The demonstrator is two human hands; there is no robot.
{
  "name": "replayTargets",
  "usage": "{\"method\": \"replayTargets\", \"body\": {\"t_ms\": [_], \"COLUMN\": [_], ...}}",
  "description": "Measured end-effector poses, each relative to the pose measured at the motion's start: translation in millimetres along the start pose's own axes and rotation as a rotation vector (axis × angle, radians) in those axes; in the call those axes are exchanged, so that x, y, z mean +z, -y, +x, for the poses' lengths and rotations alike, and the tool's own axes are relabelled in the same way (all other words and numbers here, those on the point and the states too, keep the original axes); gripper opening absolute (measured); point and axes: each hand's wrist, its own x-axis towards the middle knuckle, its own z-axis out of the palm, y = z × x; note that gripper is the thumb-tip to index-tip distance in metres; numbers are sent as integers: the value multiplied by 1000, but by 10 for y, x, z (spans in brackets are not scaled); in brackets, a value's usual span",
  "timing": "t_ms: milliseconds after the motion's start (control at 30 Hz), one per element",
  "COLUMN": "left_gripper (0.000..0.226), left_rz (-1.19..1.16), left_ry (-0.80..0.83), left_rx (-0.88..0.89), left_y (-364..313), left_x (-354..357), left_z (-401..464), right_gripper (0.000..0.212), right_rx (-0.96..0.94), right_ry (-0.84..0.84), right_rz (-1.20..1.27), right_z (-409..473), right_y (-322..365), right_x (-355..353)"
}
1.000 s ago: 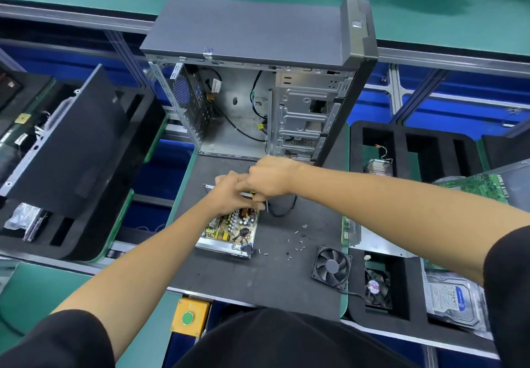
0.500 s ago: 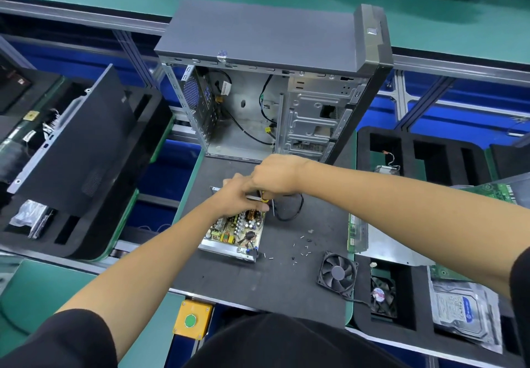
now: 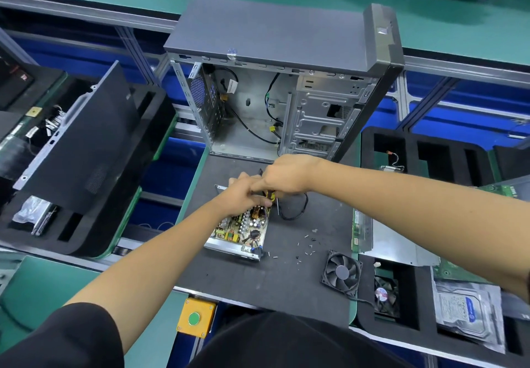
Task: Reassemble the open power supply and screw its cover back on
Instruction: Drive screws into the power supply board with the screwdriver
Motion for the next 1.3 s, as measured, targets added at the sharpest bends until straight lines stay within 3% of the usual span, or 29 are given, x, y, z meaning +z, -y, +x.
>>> {"method": "replayTargets", "body": {"t_ms": [133,267,467,567,800,1000,1100,1300], "left_gripper": [39,37,38,44,48,29,31,34], "left_rz": [-66,0,13,41,27,26,77,101], "left_ry": [-77,-112,-59,-71,-92,-60,-32,-41], "left_rx": [47,70,79,120,112,103,90,10], "left_y": [-41,-45,-43,-54,-30,-82,-80,-73], "left_x": [-24,17,-6,3,-6,-32,-36,-12], "left_z": [-38,-43,-54,-47,-34,-68,-69,-59], "right_gripper": [31,31,43,36,31,29,31,32], "right_rx": [98,249,133,48,217,363,419,310], "right_ry": [-76,-10,-20,21,18,-13,-41,-153], "right_rz": [39,88,18,-8,105,265,283,263], "right_z": [29,104,72,63,62,91,103,80], "right_y": [75,84,89,59,107,142,184,198], "right_x": [120,125,17,-17,86,178,240,329]}}
